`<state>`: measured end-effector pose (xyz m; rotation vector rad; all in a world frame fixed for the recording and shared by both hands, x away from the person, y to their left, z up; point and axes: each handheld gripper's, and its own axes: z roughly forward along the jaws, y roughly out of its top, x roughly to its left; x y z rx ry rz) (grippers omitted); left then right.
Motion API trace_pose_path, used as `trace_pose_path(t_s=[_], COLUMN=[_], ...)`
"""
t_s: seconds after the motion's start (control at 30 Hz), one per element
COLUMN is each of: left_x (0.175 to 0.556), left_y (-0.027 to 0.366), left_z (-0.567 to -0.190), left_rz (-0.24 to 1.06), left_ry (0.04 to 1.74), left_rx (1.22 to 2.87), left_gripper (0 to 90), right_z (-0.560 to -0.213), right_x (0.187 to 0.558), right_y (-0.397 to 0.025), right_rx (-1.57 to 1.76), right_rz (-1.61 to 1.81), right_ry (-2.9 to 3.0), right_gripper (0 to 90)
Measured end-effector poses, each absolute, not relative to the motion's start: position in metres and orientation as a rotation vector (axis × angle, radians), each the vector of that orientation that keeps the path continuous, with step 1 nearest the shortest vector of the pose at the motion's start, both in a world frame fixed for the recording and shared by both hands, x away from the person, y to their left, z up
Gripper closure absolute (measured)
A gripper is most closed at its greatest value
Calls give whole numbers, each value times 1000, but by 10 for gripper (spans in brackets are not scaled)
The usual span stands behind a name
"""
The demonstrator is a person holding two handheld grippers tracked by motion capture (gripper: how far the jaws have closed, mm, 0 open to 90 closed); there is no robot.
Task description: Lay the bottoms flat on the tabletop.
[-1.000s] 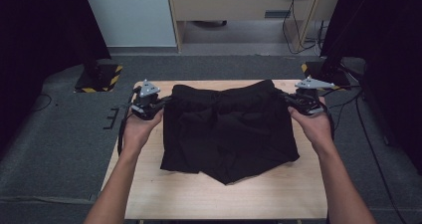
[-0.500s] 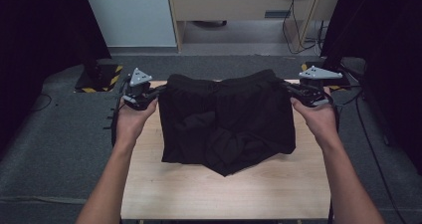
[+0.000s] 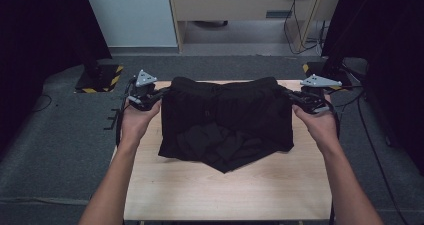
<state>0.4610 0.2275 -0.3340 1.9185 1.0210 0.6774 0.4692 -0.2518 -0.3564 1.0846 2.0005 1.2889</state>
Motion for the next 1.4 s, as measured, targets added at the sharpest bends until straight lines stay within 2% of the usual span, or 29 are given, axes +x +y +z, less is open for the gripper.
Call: trace_pose_path(t_s=[0.37,0.9,1.13,1.33,1.37,1.4], left_x=[484,532,560,598,604,608], left_y=[222,217,215,212,211,210], left_z=[-339,-352,-350,-346,-349,-352], left_rz=[658,613,622,614,614,620], left_ry=[1026,1057,1066,1122,1143,1177], left_rx=[1946,1997,2027,1977,1970,1954], left_gripper=[892,892,892,890,867,767], right_z=[-368,-384,-379,-371,-371,-373], right_x=[481,521,553,595,601,605], right_y=[-254,-256,-251,-246,-245,-244], right_rx=[1119,1180,1217,1271,1278,1302], right_rz=[1284,1239,1203,1182,1176,1181], right_ry=[2001,2031,2038,2029,2026,2019], right_gripper=[889,889,889,887,863,759])
